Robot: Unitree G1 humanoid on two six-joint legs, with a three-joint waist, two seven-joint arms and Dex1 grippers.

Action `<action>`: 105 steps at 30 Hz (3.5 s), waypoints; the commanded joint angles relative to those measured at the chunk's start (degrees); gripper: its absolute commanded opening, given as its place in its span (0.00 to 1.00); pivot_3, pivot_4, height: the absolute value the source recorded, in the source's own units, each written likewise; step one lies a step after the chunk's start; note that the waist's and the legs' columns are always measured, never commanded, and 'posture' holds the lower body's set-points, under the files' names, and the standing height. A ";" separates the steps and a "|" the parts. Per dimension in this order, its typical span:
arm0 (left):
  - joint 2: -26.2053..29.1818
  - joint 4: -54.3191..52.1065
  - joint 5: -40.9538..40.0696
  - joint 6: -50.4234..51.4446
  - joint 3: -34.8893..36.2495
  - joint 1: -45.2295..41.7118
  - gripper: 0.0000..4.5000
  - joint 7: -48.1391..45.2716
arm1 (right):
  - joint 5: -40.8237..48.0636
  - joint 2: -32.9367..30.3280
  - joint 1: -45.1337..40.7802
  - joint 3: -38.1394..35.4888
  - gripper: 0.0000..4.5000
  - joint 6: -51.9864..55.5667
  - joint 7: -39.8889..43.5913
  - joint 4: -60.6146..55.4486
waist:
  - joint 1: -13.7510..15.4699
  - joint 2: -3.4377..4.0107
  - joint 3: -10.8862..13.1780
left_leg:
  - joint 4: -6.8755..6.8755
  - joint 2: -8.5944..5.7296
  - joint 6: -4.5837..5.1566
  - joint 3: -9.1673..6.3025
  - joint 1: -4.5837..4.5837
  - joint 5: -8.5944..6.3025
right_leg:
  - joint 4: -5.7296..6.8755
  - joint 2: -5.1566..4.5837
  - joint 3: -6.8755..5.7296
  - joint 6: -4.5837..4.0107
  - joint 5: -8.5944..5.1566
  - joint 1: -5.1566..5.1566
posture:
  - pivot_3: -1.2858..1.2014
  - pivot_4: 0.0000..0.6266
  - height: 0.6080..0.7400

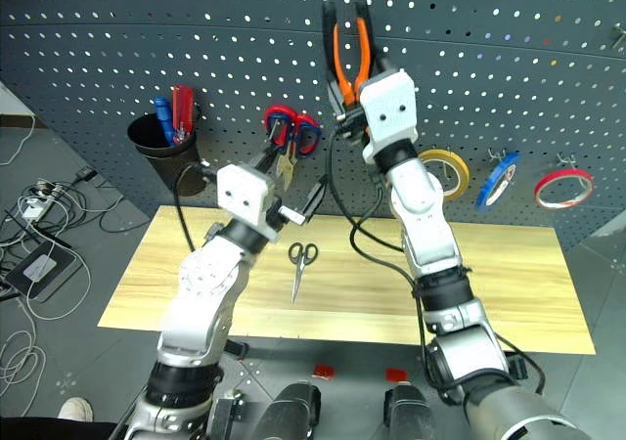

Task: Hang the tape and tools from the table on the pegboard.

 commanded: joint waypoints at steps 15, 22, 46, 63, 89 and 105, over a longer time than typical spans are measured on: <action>-0.57 9.29 -1.19 -4.78 0.08 -7.01 1.00 -2.27 | -1.76 2.49 -1.25 -2.34 0.67 -8.30 -7.26 8.19 | -0.75 0.02 0.01 | -0.02 0.05 0.00 0.00 0.00 0.00 | 0.06 0.05 0.02 0.00 0.00 -0.05 | 0.59 0.32 1.00; -0.09 6.98 -0.50 -3.82 -0.95 -4.75 1.00 -3.18 | -1.69 4.00 0.43 -2.55 0.67 -9.43 -8.12 12.41 | -0.71 0.02 0.01 | -0.02 0.05 0.00 -0.02 0.02 0.00 | 0.07 0.05 0.01 0.00 0.00 -0.02 | 0.60 0.32 1.00; 0.08 2.80 -1.20 -0.61 -0.81 -2.33 1.00 -3.39 | -2.27 3.85 -5.51 -3.54 0.67 -14.77 -12.27 24.30 | -0.57 0.04 0.02 | -0.02 0.04 0.00 0.00 0.13 0.00 | 0.14 0.05 0.07 0.00 0.00 0.05 | 0.61 0.35 1.00; 0.05 1.90 -1.21 0.44 -0.89 -1.08 1.00 -3.49 | -0.93 3.79 3.16 -1.92 0.99 -9.67 -6.78 12.88 | -0.50 0.06 0.05 | -0.02 0.04 0.02 -0.02 0.13 -0.01 | 0.13 0.04 0.07 0.00 0.00 0.06 | 0.59 0.38 1.00; -0.17 3.05 2.28 27.64 2.88 12.38 1.00 6.43 | 18.93 -24.89 40.91 6.72 0.99 21.46 41.77 -34.57 | -2.41 -0.03 6.43 | 0.01 0.09 0.61 -0.26 0.85 -0.34 | 0.01 0.06 0.13 -0.01 -0.03 0.92 | 0.53 0.68 1.00; 2.99 11.37 0.50 30.32 3.38 9.39 1.00 3.73 | 19.36 -23.85 39.42 8.12 0.99 24.36 43.28 -35.38 | -2.28 -0.07 11.55 | 0.04 0.20 0.58 -0.28 0.81 -0.33 | 0.03 -0.03 0.08 0.00 -0.02 0.86 | 0.53 0.78 1.00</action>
